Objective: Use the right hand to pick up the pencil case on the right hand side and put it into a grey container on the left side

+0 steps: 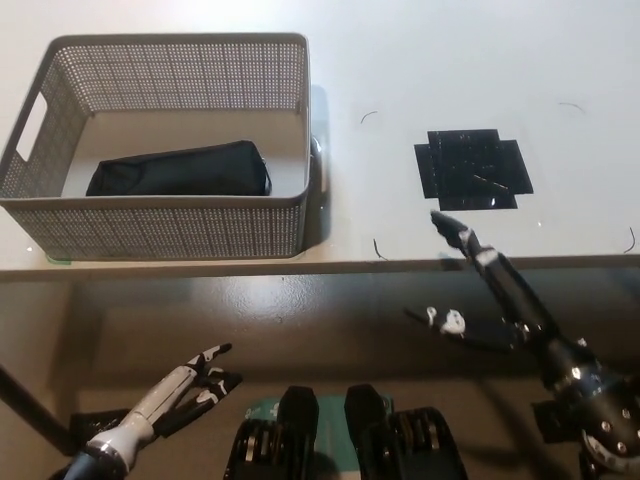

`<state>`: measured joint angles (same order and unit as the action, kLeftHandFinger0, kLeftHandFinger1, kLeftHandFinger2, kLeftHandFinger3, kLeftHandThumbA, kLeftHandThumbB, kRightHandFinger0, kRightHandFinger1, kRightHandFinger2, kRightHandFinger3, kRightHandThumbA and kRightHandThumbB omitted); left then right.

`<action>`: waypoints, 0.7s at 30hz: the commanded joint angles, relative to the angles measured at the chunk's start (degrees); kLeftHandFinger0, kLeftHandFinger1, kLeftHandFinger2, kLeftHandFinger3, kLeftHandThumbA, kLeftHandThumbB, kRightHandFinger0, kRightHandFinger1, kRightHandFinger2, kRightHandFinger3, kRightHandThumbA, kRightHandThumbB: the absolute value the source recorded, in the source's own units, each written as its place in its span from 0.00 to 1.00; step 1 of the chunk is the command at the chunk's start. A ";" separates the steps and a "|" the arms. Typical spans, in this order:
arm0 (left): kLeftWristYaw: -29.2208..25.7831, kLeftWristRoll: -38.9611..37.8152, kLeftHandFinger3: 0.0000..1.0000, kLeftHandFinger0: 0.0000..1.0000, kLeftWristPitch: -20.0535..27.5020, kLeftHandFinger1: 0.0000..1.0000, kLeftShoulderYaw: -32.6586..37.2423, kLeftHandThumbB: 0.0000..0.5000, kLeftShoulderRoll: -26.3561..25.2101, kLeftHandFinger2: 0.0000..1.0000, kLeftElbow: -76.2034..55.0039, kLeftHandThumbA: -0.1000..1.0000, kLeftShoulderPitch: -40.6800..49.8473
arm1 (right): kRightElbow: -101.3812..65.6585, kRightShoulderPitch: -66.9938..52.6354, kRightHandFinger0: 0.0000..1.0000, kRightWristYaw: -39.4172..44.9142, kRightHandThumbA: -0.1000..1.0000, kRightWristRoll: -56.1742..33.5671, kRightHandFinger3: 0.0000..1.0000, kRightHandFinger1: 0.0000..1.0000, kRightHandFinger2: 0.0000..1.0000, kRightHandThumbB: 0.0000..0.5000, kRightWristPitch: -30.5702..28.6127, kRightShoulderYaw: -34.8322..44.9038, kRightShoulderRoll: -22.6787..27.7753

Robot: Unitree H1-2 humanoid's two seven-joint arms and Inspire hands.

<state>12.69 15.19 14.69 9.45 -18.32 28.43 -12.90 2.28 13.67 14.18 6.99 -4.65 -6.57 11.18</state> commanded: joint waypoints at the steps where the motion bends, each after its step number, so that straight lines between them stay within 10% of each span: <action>1: -1.76 -1.09 1.00 1.00 0.20 0.79 -1.09 1.00 0.41 0.81 -0.95 0.94 -0.05 | 0.37 -1.12 1.00 -0.08 1.00 -3.65 1.00 1.00 1.00 0.84 -3.12 1.65 0.50; 21: -3.41 -2.89 1.00 1.00 3.91 0.65 -4.77 1.00 0.54 0.75 1.37 1.00 0.11 | 18.06 -7.75 1.00 -0.07 1.00 -8.39 1.00 1.00 1.00 0.72 -15.24 6.42 0.35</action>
<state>11.68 14.00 15.39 5.80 -17.84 29.93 -12.02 18.73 4.52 14.13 1.68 -14.08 -1.18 11.61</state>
